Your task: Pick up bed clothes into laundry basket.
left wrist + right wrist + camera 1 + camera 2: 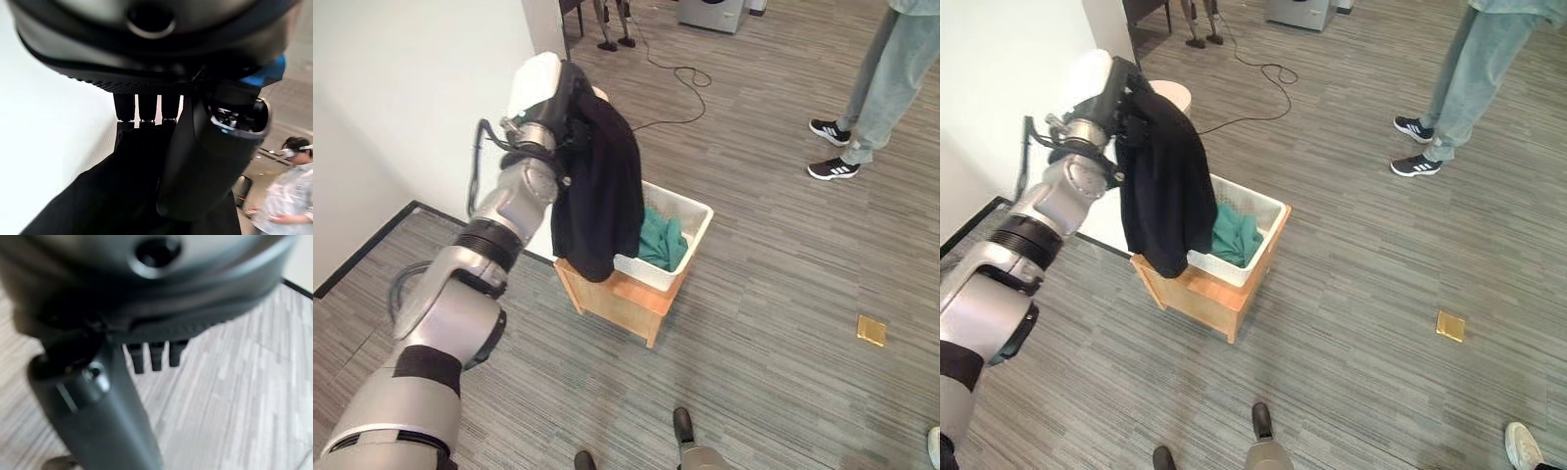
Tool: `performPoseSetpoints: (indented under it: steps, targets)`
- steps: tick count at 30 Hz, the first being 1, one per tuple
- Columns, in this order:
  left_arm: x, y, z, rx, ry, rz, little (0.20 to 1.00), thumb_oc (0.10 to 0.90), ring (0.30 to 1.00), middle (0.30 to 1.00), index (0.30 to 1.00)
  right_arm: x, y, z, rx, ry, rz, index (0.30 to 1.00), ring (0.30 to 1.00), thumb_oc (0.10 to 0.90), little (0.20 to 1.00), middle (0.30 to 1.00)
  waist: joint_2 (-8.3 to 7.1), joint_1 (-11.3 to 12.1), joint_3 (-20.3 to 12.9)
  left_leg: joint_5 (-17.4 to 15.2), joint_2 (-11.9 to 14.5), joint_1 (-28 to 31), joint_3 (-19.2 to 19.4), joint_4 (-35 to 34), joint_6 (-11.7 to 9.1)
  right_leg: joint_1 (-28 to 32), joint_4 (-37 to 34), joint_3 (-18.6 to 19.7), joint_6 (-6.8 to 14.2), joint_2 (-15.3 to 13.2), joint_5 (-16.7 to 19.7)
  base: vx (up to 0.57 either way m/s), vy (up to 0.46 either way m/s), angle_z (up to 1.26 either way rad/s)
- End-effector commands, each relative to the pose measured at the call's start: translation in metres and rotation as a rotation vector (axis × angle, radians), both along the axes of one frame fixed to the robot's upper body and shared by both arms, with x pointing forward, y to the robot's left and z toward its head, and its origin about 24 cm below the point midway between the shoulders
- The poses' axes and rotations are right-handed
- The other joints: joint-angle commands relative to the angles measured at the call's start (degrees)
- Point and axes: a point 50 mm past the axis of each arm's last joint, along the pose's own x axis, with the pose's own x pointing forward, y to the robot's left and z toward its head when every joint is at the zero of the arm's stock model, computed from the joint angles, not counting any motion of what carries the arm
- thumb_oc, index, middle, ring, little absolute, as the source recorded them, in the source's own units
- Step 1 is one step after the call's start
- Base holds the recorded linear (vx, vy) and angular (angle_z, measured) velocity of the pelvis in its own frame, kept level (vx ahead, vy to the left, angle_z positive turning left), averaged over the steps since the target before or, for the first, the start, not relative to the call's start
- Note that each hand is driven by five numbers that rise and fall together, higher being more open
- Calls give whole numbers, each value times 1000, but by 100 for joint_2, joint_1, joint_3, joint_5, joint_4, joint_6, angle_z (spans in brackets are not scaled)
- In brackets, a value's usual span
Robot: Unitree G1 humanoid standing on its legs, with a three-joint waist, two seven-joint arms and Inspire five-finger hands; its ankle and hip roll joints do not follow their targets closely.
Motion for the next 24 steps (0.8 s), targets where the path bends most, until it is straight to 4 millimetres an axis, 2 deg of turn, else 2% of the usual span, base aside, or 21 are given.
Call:
performPoseSetpoints:
  steps: [1, 4, 7, 8, 10, 12, 16, 21, 22, 23, 24]
  targets:
    - [-11, -14, 78, -156, -262, -76, 300, 400, 300, 300, 300, -27, -34, 15, -98, 105, -19, 900, 900, 800, 900, 900, -181, -46, -250, -159, 58, 51, -217, -3, -155, 434, 20, -45, 502, -172, -153, 32, -6, -1]
    - [-12, -26, 77, -189, -257, -127, 300, 400, 300, 300, 300, -22, -38, 17, -108, 93, -25, 900, 900, 800, 900, 900, -138, -91, -252, -183, 47, 74, -184, -3, -146, 417, 20, 20, 503, -167, -153, 48, -10, -3]
    - [-13, -27, 79, -200, -264, -135, 300, 400, 300, 300, 300, -20, -39, 18, -110, 87, -29, 900, 900, 800, 900, 900, -120, -104, -256, -191, 48, 86, -156, -3, -146, 405, 20, 48, 504, -159, -149, 47, 4, -16]
    - [-16, -26, 95, -201, -309, -134, 300, 400, 300, 300, 300, -19, -42, 20, -113, 77, -41, 900, 900, 800, 900, 900, -73, -205, -261, -250, 61, 170, -52, -3, -139, 383, 20, 179, 523, -131, -154, 74, 2, -17]
    - [-17, -24, 101, -195, -324, -127, 300, 400, 300, 300, 300, -18, -42, 20, -112, 74, -43, 900, 900, 800, 900, 900, -71, -209, -274, -217, 66, 148, -12, -3, -144, 331, 20, 224, 517, -120, -115, 54, -3, -14]
    - [-21, -19, 120, -173, -373, -93, 300, 400, 300, 300, 300, -17, -43, 20, -111, 68, -49, 900, 900, 800, 900, 900, -50, -286, -300, -224, 81, 167, 59, -3, -145, 291, 20, 319, 531, -90, -102, 67, 1, -30]
    - [-29, 2, 151, -42, -462, 25, 300, 400, 300, 300, 300, -16, -45, 21, -109, 60, -56, 900, 900, 800, 900, 900, -63, -389, -339, -227, 125, 192, 249, -3, -161, 155, 20, 485, 565, -18, -37, 46, -5, -29]
    - [-29, 2, 151, -42, -462, 24, 300, 400, 300, 300, 300, -16, -44, 21, -108, 60, -56, 900, 900, 800, 900, 900, -67, -383, -337, -227, 125, 192, 255, -3, -161, 153, 20, 491, 565, -17, -36, 36, 1, -15]
    - [-53, 49, 195, 127, -617, 237, 300, 400, 300, 300, 300, -12, -46, 22, -106, 48, -49, 900, 900, 800, 900, 900, -78, -524, -397, -327, 150, 358, 527, 31, -108, 16, 77, 837, 591, 127, -65, 180, -42, -30]
    - [-56, 59, 198, 156, -630, 283, 300, 400, 300, 300, 300, -4, -46, 22, -104, 38, -23, 900, 900, 800, 900, 900, -188, -424, -232, -331, 207, 70, 291, 925, -91, 88, 145, 978, 462, 187, -96, 162, -97, -69]
    - [-59, 58, 203, 183, -650, 294, 300, 400, 300, 300, 300, 2, -48, 24, -112, 24, -5, 900, 900, 800, 900, 900, -297, -277, -47, -239, 254, -292, -114, 1663, -126, 144, 195, 1002, 375, 194, -118, -73, -169, -111]
